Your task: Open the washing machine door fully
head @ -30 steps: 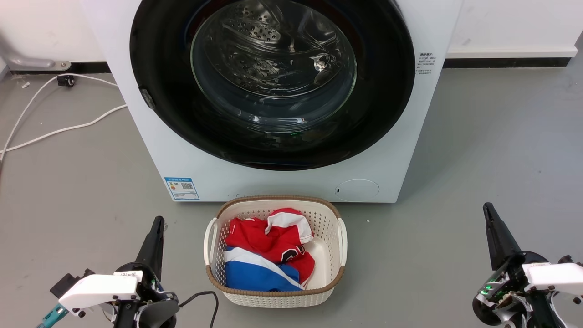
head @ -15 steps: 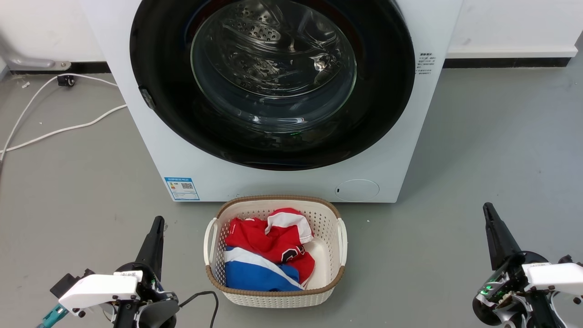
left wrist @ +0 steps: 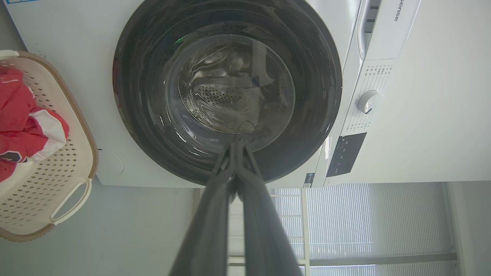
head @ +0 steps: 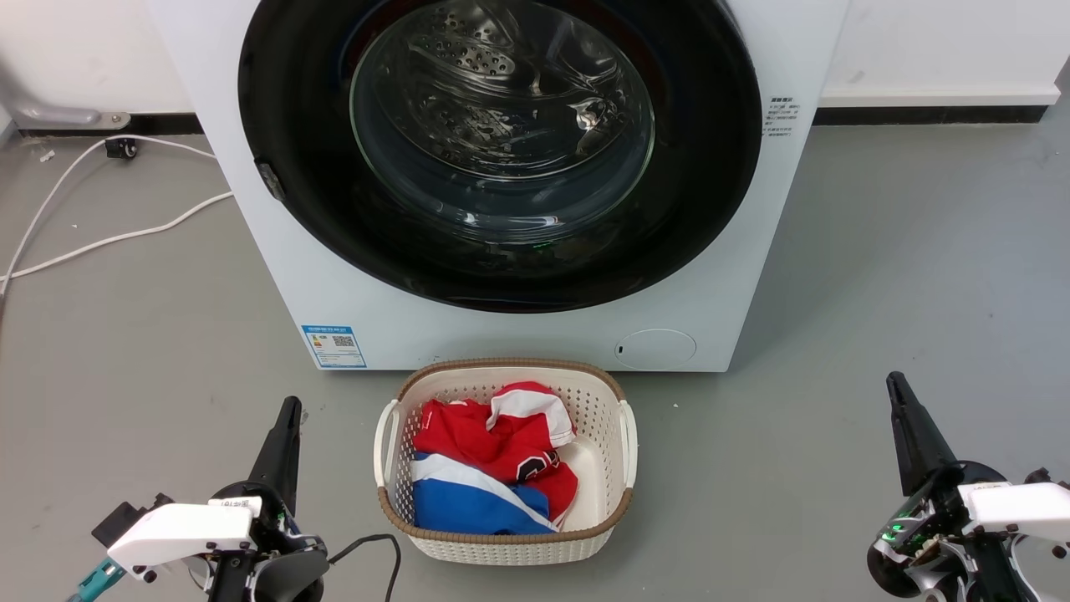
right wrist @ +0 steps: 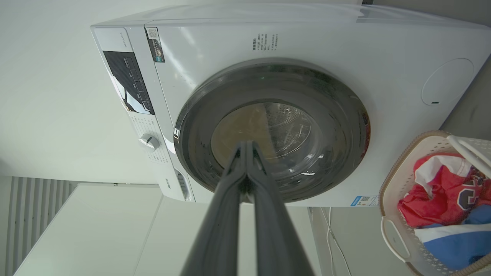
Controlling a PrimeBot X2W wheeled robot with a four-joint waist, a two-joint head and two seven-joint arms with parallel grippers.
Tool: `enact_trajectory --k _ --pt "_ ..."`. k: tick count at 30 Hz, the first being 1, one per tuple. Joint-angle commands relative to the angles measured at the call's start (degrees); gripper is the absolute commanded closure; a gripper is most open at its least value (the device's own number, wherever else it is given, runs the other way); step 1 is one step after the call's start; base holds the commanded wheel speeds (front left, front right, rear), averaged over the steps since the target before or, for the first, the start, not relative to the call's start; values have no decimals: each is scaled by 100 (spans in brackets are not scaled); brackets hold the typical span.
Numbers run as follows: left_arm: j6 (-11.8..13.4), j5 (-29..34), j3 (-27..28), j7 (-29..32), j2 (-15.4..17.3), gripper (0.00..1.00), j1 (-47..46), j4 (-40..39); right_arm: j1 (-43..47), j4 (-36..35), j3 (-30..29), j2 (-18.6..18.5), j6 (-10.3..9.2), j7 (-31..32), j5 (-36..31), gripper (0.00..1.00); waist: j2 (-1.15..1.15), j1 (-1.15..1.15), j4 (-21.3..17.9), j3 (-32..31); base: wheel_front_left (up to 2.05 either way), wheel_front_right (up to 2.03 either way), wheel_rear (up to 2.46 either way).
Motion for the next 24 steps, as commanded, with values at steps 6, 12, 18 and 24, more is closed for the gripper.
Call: enact_trajectory --k 6,12,18,24 --pt "-19 13 22 19 -9 100 -56 5 -59 3 -6 22 0 15 11 100 0 0 0 0 0 0 0" --pt "-19 14 23 20 -10 100 -55 5 -59 3 -6 22 0 15 11 100 0 0 0 0 0 0 0" --pt "-19 15 24 22 -10 100 -56 5 -59 3 -5 22 0 14 12 100 0 0 0 0 0 0 0" --pt "-19 16 24 23 -11 100 -56 5 -59 3 -3 22 0 13 13 100 0 0 0 0 0 0 0"
